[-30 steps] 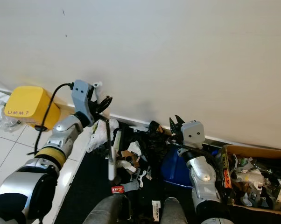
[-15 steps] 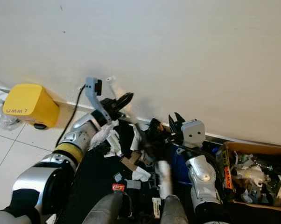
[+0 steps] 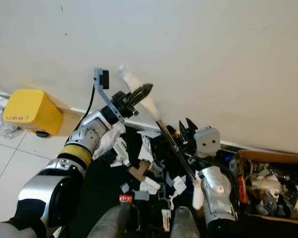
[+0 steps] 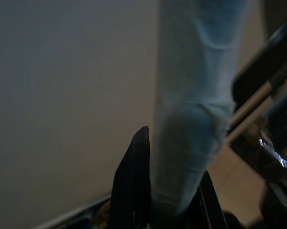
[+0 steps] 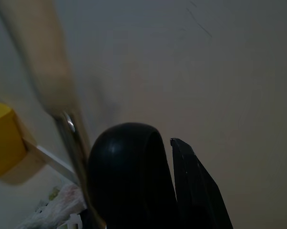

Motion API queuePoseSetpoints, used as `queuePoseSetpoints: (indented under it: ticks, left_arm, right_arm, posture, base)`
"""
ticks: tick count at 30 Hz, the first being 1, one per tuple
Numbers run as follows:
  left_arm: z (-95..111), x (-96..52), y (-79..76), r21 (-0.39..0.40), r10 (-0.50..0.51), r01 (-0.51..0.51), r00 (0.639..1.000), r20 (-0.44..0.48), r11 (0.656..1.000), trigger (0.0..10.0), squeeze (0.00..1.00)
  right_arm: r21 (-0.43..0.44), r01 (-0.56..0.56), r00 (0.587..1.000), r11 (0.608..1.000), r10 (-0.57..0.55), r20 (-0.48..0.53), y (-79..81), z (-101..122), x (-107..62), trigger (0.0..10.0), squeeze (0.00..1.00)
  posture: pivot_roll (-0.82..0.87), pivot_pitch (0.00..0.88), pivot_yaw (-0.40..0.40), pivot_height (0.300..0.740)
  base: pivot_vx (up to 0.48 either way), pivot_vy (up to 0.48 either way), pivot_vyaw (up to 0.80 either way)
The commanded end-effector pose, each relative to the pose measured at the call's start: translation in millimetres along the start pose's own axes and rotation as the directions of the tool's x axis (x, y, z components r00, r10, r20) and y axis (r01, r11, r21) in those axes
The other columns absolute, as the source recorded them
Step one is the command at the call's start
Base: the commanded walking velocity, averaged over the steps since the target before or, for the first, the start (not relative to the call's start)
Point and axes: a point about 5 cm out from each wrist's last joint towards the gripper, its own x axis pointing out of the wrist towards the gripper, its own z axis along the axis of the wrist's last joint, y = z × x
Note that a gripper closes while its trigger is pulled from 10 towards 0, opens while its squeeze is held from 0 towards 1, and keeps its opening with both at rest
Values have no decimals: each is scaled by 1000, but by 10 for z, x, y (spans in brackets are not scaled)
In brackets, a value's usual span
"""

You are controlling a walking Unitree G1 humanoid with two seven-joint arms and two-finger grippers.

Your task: Sweep floor

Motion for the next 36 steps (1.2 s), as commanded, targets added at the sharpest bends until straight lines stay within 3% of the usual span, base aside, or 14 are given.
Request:
queuePoseSetpoints:
  ticks: [1,3,4,5,8,12,17,18,19,23,24,28,32,36]
  left_arm:
    - [233,-185,-9,59,-45,44,999,16,997,10000,0]
    - [369,-337,-70,75,-76,77,997,-11,994,10000,0]
    - [369,-337,-70,75,-76,77,997,-11,994,10000,0]
    - [461,-495,-157,71,-107,111,992,-61,991,10000,0]
    - [509,-704,-252,62,-129,139,981,-142,988,10000,0]
    - [569,-847,-230,110,-62,80,985,-160,991,10000,0]
    - [634,-857,-120,218,58,-33,993,-108,975,10000,0]
    - [612,-864,-15,311,147,-112,985,-91,944,10000,0]
    - [584,-861,19,330,171,-132,981,-90,935,10000,0]
    - [533,-831,75,350,208,-167,975,-82,922,10000,0]
    - [454,-778,164,366,251,-206,965,-80,908,10000,0]
    - [367,-711,248,408,297,-236,950,-92,882,10000,0]
    - [179,-552,342,396,356,-289,928,-106,872,10000,0]
    - [-64,-480,354,401,400,-305,899,-180,864,10000,0]
  right_arm:
    - [154,-7,996,988,21,-87,244,-196,-96,10000,0]
    - [155,-6,996,988,20,-90,242,-200,-102,10000,0]
    - [155,-6,996,988,20,-90,242,-200,-102,10000,0]
    - [156,-5,995,988,20,-93,239,-206,-108,10000,0]
    - [155,-3,995,988,18,-97,229,-216,-108,10000,0]
    - [153,-3,995,988,18,-101,210,-221,-94,10000,0]
    - [149,-8,995,989,23,-100,209,-212,-76,10000,0]
    - [148,-11,995,989,26,-99,207,-203,-64,10000,0]
    - [146,-13,995,989,27,-98,209,-198,-62,10000,0]
    - [144,-14,995,990,28,-95,209,-186,-65,10000,0]
    - [141,-13,995,990,26,-93,201,-178,-82,10000,0]
    - [139,-12,995,990,25,-93,200,-170,-97,10000,0]
    - [139,-15,996,990,26,-82,212,-130,-114,10000,0]
    - [137,-13,997,990,23,-71,212,-94,-115,10000,0]
  posture:
    - [57,301,208,740]
    - [67,292,208,740]
    - [67,292,208,740]
    - [75,285,205,740]
    - [82,280,203,740]
    - [86,272,194,740]
    - [87,272,191,740]
    - [79,281,188,740]
    - [74,286,187,740]
    - [68,291,186,740]
    - [53,309,184,740]
    - [42,320,185,740]
    - [19,341,189,740]
    - [3,351,196,740]
  base:
    - [0,0,0]
    - [0,0,0]
    - [0,0,0]
    - [0,0,0]
    - [0,0,0]
    - [0,0,0]
    - [0,0,0]
    - [0,0,0]
    - [0,0,0]
    - [0,0,0]
    - [0,0,0]
    - [0,0,0]
    - [0,0,0]
    - [0,0,0]
